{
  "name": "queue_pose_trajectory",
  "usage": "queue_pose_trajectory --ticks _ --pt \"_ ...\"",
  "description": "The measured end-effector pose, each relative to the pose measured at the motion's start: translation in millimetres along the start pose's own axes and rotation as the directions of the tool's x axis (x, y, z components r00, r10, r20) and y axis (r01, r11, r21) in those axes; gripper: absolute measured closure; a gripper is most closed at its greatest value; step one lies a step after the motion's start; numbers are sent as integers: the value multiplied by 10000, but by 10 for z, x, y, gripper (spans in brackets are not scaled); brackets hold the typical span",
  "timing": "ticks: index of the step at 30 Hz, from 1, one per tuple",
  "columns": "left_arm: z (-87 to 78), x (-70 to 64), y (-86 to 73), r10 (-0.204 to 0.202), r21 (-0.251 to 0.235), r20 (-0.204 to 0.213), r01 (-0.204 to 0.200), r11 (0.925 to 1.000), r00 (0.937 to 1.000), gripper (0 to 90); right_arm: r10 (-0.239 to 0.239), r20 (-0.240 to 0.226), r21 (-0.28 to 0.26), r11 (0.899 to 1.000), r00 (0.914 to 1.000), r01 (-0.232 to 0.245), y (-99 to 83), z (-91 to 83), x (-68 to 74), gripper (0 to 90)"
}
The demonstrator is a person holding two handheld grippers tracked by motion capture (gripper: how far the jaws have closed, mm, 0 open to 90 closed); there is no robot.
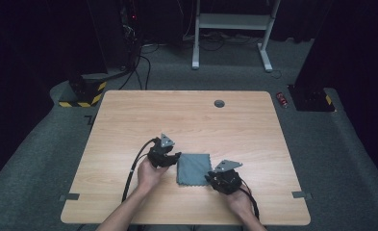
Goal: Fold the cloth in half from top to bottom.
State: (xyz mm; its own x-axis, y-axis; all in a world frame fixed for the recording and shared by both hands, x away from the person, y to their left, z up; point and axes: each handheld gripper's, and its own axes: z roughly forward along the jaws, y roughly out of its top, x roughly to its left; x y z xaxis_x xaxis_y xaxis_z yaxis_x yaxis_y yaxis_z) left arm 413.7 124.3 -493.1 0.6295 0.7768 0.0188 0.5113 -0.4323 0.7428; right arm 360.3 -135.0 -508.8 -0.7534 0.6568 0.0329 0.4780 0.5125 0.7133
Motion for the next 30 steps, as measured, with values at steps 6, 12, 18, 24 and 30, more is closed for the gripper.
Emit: queue_pose_trajectory --ticks 6,12,18,24,30 --pt "58 -215 -62 708 260 823 -732 9970 9941 530 651 313 -282 9975 9974 -642 295 152 -207 818" --pt "107 -216 -173 968 617 787 -1017 9929 9922 500 733 616 150 9971 9954 -743 468 428 -310 769" --pt "1 -163 -240 1090 861 633 -1142 9897 9920 489 853 1191 509 9945 9892 -918 472 494 -462 779" --pt "-91 -190 -240 996 483 657 -1029 9935 9929 482 1015 1114 310 9939 9886 -1056 445 424 -506 668" --pt "96 -10 -110 -309 777 -274 329 9964 9991 482 1369 821 333 9896 9872 -1400 415 470 -577 646"
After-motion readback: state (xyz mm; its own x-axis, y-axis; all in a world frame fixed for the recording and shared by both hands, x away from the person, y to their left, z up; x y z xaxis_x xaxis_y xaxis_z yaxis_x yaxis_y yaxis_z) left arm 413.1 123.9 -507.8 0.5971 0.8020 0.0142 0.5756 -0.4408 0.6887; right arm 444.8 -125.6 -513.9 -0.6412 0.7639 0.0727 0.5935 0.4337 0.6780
